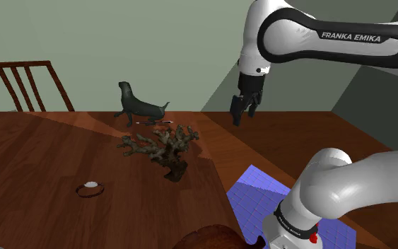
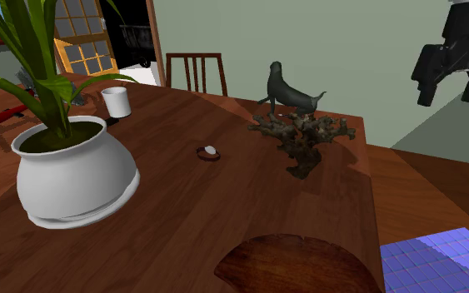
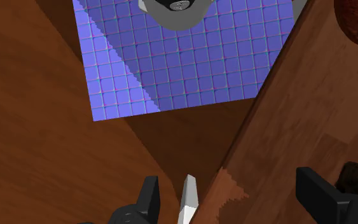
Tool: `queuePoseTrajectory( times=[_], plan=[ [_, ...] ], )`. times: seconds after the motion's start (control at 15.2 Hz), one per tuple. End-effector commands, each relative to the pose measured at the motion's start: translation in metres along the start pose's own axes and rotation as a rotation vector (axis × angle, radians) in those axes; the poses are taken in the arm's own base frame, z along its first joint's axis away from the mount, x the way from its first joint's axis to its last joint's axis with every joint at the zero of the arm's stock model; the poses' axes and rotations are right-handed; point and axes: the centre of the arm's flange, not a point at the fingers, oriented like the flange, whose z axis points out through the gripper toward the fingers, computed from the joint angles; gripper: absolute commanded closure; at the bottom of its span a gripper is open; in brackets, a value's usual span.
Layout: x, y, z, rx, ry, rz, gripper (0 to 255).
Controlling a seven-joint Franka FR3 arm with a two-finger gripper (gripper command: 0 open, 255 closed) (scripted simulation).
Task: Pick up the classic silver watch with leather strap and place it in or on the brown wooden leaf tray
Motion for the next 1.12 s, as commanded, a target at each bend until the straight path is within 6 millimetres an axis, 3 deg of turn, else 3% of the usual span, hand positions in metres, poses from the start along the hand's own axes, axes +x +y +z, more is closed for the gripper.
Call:
queuePoseTrajectory(
  times=[0.0,0.53,1.06],
  plan=[
    [0.000,0.000,0.000,0.000,0.000,0.000,0],
    [0.074,-0.069,0.026,0.004,0.006,-0.168,0],
    [0.135,-0.149,0.052,0.009,0.011,-0.335,0]
  ],
)
